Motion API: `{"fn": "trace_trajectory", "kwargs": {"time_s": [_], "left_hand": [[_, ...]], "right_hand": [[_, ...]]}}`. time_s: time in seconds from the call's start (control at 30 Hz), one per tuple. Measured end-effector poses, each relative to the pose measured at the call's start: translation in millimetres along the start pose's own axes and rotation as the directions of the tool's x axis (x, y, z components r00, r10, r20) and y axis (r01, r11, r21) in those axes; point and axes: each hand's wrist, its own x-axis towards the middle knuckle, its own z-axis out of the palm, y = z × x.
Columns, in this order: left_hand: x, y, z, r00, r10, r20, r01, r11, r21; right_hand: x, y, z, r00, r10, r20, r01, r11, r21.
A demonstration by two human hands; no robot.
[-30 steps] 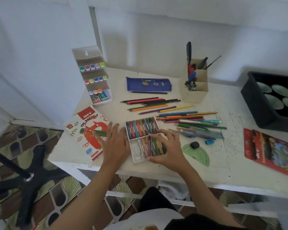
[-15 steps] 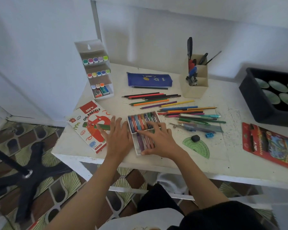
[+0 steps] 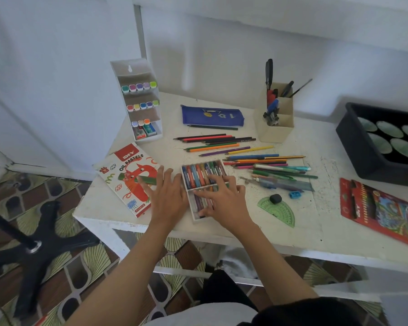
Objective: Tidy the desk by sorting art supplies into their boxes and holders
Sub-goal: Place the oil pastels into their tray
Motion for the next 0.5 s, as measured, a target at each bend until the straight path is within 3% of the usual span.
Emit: {"fn": "trace_trajectory", "kwargs": {"time_s": [0.13,0.4,0.5], "left_hand": [[0,0,0,1.000,0.003,0.004,-0.003,1.000,-0.012],[1,0,1,1.000,0.005,0.001,-0.005,1.000,-0.006],[1,0,2,1.000,0.003,0.009,-0.003,1.000,-0.009]], "right_hand": [[-4,-3,5,0.996,0.047,-0.076,-0.043,0.998,0.053],[-3,-1,8,0.994,0.086,0.065,-0.090,0.994,0.067],[-5,4,12,1.000,0.018,0.000,-0.018,0.999,0.047]]}}
